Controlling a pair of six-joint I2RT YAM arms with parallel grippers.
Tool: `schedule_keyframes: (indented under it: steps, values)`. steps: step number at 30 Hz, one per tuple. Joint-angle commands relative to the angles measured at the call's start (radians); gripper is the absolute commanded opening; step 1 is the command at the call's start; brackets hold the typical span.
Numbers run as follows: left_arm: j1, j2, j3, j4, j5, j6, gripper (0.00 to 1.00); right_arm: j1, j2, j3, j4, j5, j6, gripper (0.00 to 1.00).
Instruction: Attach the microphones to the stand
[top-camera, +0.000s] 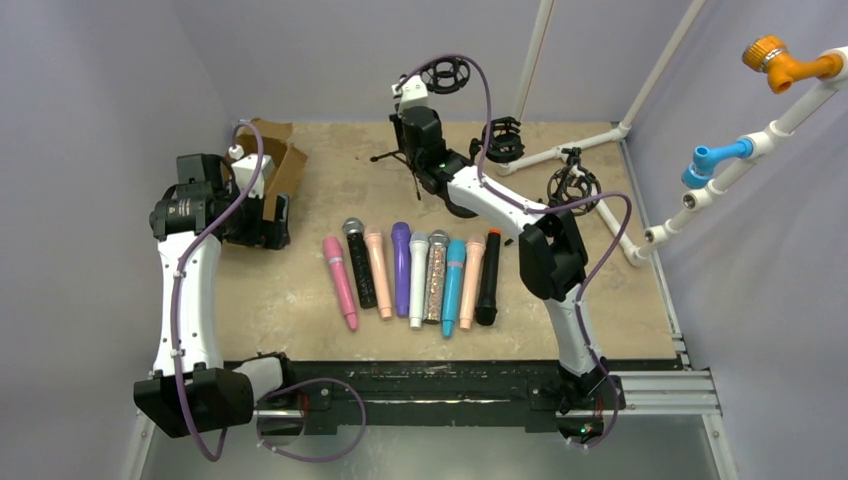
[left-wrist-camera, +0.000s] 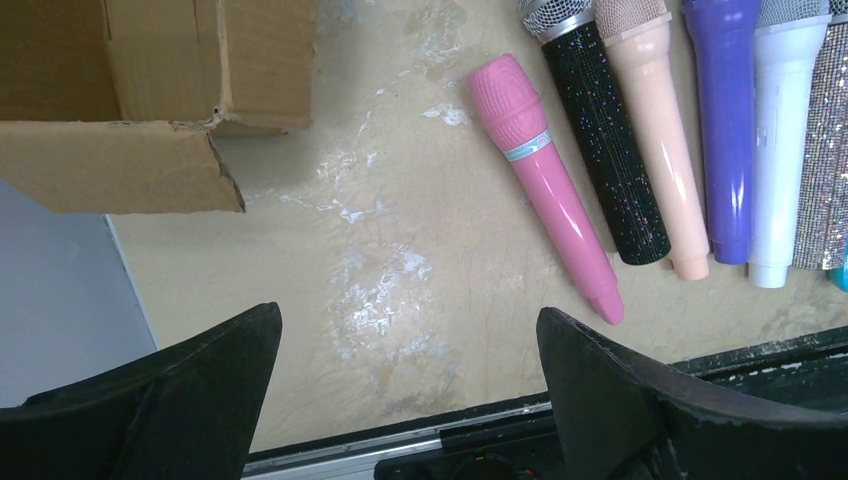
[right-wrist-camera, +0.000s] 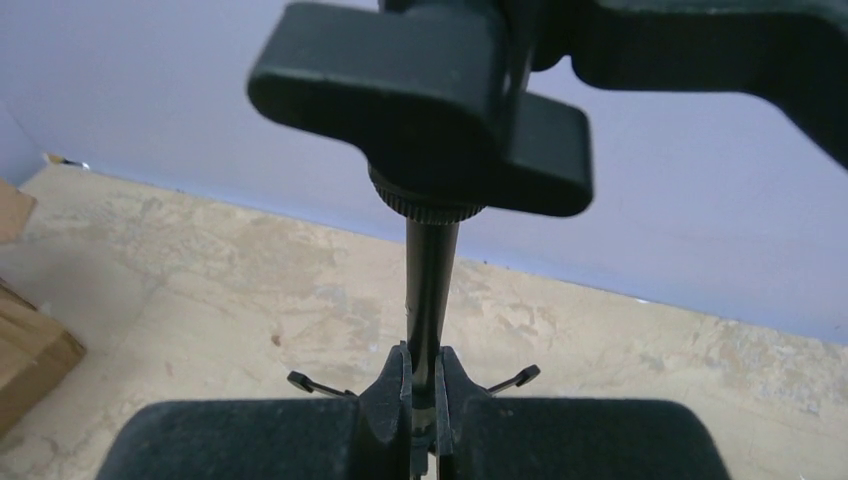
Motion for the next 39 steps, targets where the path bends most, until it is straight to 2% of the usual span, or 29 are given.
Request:
schedule_keyframes:
  steps: [1,5,12,19,28,39]
  values:
    - [0.006,-0.035,0.009,0.037,-0.021,-0.022,1.0,0.022,-0.106,0.095,0.077,-0.022,0.018,0.0]
    - [0.013,-0.043,0.081,0.006,-0.029,-0.057,1.0,0.107,-0.179,0.105,0.012,-0.038,0.04,0.0]
    - [0.02,-0.065,0.222,-0.044,-0.028,-0.111,1.0,0.334,-0.256,0.055,-0.063,-0.029,0.017,0.0]
    - [0.024,-0.079,0.305,-0.066,-0.086,-0.133,1.0,0.489,-0.227,0.1,-0.15,-0.032,0.053,0.0]
    - [0.031,-0.056,0.3,-0.065,-0.193,-0.142,1.0,0.581,-0.108,0.137,-0.184,-0.076,0.069,0.0]
    - [0.033,-0.049,0.302,-0.054,-0.245,-0.139,1.0,0.596,-0.043,0.099,-0.113,-0.063,0.093,0.0]
